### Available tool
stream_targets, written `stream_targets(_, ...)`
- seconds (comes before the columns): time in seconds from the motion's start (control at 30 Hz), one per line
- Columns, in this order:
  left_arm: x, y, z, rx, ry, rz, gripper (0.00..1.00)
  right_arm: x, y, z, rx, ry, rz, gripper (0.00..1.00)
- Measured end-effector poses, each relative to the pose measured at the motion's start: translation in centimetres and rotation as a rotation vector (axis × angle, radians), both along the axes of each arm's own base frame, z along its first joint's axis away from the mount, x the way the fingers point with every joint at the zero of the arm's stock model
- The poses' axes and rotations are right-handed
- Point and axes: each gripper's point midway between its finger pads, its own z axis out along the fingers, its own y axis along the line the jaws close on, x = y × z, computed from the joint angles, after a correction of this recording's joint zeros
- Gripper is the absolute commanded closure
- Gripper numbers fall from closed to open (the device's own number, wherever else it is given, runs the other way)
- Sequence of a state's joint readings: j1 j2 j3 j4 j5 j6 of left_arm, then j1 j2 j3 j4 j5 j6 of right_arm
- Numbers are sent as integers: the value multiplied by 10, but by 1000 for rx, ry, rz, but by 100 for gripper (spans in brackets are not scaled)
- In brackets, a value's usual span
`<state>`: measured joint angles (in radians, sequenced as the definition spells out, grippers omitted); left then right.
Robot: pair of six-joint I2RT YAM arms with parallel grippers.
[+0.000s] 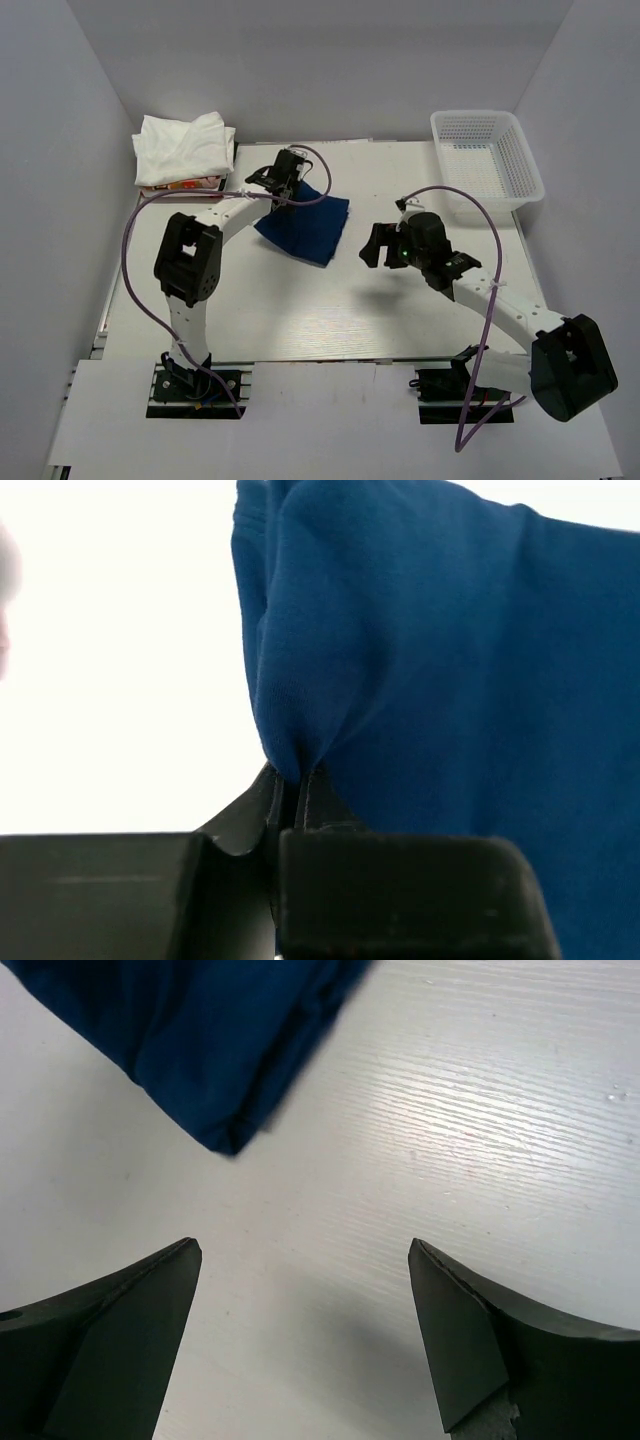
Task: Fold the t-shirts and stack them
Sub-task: Put the neatly folded tshirt into the corner of the board with the left arm
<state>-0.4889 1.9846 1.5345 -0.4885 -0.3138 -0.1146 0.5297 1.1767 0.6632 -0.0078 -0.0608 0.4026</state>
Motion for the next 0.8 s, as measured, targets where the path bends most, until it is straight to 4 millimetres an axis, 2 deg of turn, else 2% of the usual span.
stream_targets(0.1, 10, 13, 12, 63, -31, -12, 100, 0, -6, -6, -27, 6, -23, 9)
stream_targets(0.2, 25, 27, 31, 114, -78, -9, 100, 0, -10, -9, -42, 16, -44, 9)
stream_targets(0.47, 70, 72, 103, 183, -217, 16, 100, -1, -11, -20, -49, 45, -57, 9)
stream_targets(0.67, 92, 103, 143, 219, -272, 18, 100, -2, -11, -24, -49, 62, -54, 9)
stream_targets(0.8, 115, 123, 171, 235, -324, 38, 100, -1, -11, -25, -47, 66, -57, 9)
